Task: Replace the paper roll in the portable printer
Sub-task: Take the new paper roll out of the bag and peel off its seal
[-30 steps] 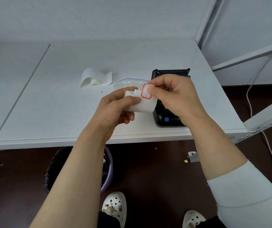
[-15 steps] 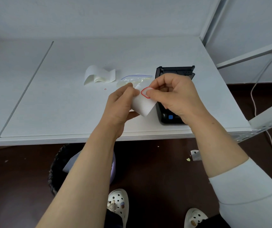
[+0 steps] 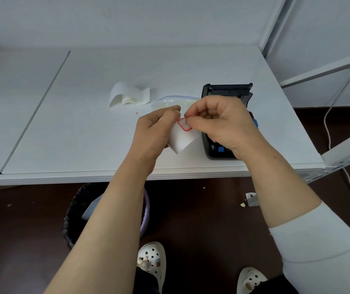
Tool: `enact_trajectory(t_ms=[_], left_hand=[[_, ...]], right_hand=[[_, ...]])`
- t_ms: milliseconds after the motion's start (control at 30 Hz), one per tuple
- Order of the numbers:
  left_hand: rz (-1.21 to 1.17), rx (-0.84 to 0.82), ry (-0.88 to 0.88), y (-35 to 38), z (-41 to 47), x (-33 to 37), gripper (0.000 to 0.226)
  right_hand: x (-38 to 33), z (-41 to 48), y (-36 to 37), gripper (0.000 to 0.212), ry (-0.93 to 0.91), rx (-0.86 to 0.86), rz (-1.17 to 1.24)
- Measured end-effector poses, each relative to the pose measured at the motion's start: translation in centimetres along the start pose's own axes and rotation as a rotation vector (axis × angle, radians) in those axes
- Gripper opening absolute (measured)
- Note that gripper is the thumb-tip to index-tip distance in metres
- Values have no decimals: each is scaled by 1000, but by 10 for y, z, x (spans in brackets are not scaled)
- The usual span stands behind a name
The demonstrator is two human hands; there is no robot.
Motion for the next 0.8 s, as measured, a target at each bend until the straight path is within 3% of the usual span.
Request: enact_trajectory(t_ms=[300, 800], left_hand=[[-71, 1, -36, -1, 3, -1, 35], [-60, 24, -37, -5, 5, -3, 29]], right_hand=[[3, 1, 4, 17, -44, -72, 50], [7, 4, 9, 22, -96, -93, -49]])
Point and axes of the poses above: each hand's wrist, its own z-axis towards the middle knuckle, its own y-axis out of the palm, x = y × z, the point moved 4 cm from there along z, towards the middle knuckle, and after that the axes turned 9 degrees about -x, right-handed, at the moved point
